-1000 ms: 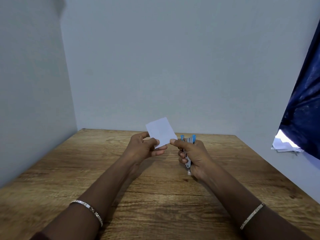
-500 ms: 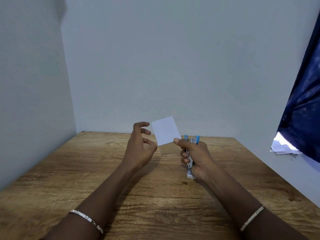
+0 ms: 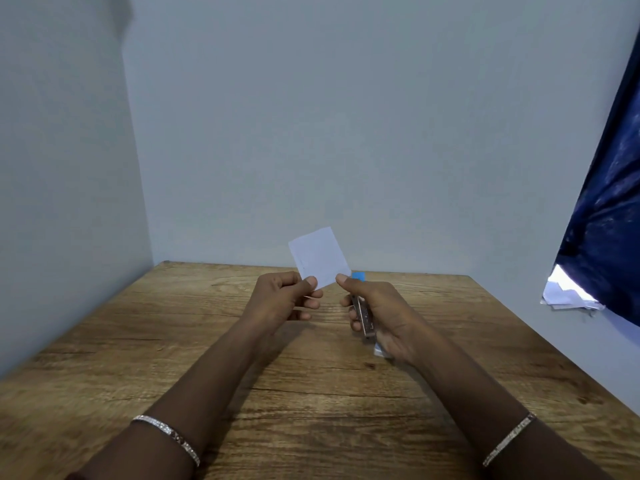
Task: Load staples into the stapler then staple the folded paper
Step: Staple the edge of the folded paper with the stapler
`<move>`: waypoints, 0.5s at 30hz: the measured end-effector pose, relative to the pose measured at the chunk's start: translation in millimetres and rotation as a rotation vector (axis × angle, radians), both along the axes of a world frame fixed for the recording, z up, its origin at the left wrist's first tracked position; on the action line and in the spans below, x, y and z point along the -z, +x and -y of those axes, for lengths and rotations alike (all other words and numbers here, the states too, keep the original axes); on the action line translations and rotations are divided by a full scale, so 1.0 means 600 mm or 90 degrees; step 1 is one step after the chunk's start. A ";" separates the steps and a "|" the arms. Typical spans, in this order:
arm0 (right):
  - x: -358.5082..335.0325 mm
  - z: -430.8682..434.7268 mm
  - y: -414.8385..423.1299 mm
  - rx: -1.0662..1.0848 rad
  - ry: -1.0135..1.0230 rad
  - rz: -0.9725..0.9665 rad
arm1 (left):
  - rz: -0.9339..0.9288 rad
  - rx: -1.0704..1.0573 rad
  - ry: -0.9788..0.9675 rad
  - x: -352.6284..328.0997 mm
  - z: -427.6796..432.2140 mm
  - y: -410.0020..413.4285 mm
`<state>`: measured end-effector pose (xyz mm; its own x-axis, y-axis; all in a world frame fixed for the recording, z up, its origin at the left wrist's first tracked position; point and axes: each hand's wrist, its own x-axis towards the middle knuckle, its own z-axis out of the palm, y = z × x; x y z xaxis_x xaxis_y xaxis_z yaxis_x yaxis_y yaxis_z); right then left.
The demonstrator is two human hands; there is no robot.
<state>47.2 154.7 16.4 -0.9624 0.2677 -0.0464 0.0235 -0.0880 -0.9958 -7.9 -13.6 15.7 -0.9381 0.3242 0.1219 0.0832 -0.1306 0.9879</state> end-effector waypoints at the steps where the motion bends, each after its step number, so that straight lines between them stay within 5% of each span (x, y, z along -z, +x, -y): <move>1: -0.001 0.002 0.000 -0.021 -0.003 0.005 | 0.000 -0.002 -0.001 0.001 0.000 0.001; 15: 0.020 -0.017 -0.004 -0.133 -0.118 -0.077 | -0.011 0.020 0.004 -0.009 -0.003 0.011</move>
<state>45.0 164.8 4.7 -0.9972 0.0615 0.0427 -0.0581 -0.2748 -0.9597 -1.5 -11.8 21.0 -0.9250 0.3530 0.1407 0.0967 -0.1393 0.9855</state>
